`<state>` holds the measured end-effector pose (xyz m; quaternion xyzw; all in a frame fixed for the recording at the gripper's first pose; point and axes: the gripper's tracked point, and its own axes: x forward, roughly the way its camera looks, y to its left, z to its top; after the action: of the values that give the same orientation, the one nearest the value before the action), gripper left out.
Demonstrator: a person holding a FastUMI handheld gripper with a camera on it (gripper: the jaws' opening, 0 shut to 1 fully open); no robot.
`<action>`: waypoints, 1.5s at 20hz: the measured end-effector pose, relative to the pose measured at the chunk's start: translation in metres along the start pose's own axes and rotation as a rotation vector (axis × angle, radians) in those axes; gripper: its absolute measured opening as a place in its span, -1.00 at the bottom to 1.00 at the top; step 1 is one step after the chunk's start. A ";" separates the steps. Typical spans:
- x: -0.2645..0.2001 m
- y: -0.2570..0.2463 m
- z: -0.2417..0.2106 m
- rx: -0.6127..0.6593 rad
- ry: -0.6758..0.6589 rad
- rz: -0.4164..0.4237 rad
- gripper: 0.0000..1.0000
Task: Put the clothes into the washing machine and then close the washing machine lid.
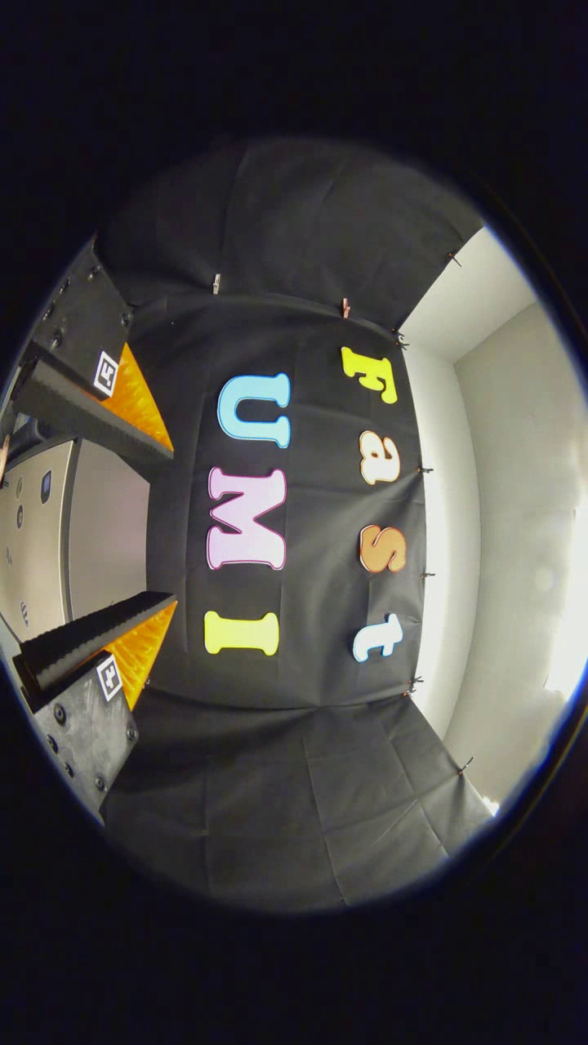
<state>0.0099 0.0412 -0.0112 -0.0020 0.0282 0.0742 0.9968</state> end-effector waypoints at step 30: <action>-0.013 -0.011 0.009 -0.010 -0.007 -0.017 0.97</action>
<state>-0.0013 0.0289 -0.0013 -0.0068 0.0246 0.0660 0.9975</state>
